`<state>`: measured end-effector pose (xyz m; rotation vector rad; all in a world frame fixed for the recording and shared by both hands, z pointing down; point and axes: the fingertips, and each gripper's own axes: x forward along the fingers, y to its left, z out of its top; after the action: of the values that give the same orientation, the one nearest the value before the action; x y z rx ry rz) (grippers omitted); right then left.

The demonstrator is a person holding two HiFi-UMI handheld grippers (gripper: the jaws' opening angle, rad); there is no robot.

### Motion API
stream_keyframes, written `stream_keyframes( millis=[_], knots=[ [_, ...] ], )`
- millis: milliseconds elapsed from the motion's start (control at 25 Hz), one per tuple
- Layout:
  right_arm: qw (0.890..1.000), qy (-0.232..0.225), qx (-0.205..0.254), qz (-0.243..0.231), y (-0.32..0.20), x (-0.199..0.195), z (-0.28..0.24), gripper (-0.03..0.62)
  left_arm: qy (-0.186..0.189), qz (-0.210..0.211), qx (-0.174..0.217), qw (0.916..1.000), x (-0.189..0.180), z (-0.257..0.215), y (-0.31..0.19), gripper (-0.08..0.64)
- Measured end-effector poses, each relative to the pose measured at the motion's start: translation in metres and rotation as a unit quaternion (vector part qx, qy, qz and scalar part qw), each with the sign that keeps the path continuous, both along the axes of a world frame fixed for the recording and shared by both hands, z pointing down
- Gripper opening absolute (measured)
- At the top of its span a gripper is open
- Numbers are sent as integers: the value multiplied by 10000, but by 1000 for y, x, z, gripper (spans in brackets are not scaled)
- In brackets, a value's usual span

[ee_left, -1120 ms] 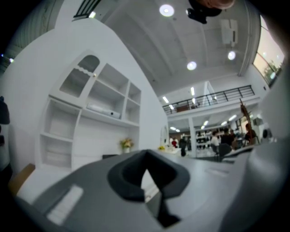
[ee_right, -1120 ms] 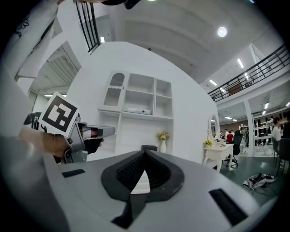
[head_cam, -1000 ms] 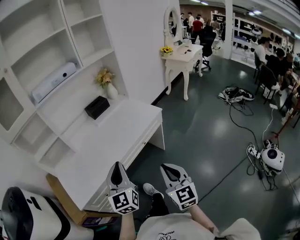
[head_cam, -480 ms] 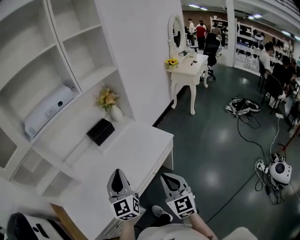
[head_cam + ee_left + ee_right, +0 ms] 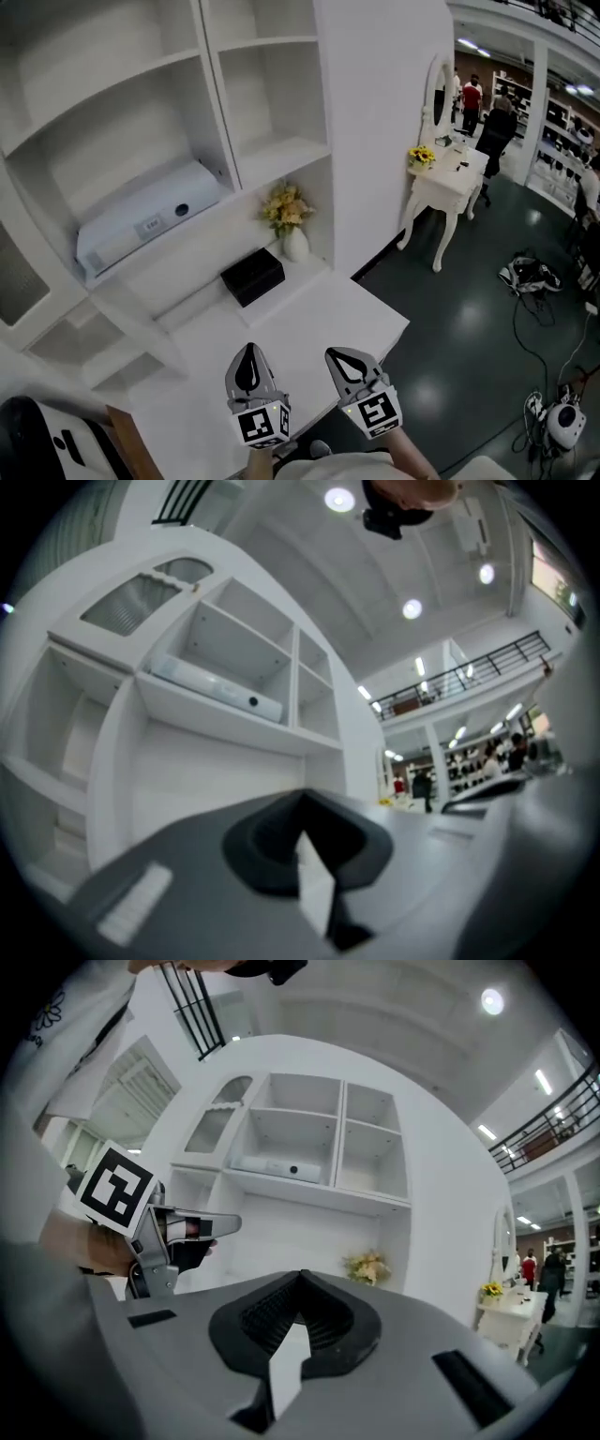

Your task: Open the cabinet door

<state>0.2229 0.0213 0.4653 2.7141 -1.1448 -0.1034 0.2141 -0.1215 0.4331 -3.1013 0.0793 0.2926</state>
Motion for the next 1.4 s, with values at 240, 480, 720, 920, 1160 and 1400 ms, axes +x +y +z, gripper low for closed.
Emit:
stream_keyframes(
  millis=[240, 480, 720, 920, 1160, 1400],
  knots=[
    [9922, 353, 433, -1117, -73, 29, -33, 0, 8, -881, -124, 9960, 1, 4, -55, 5],
    [9673, 368, 716, -2405, -140, 37, -62, 0, 114, -2071, -123, 9782, -16, -13, -97, 5],
    [9176, 298, 918, -3856, -198, 14, -73, 0, 209, -3564, -99, 9340, -64, -23, -122, 5],
    [8737, 253, 1065, -4741, -224, -20, -81, 0, 141, -4527, 38, 8916, -117, -29, -114, 5],
    [8454, -29, 987, -5249, -227, -64, -68, 0, 66, -5457, -146, 8378, -190, -31, -100, 5],
    [8304, -37, 928, -5494, -231, -94, -56, 0, 112, -5775, -229, 8160, -230, -31, -96, 5]
  ],
)
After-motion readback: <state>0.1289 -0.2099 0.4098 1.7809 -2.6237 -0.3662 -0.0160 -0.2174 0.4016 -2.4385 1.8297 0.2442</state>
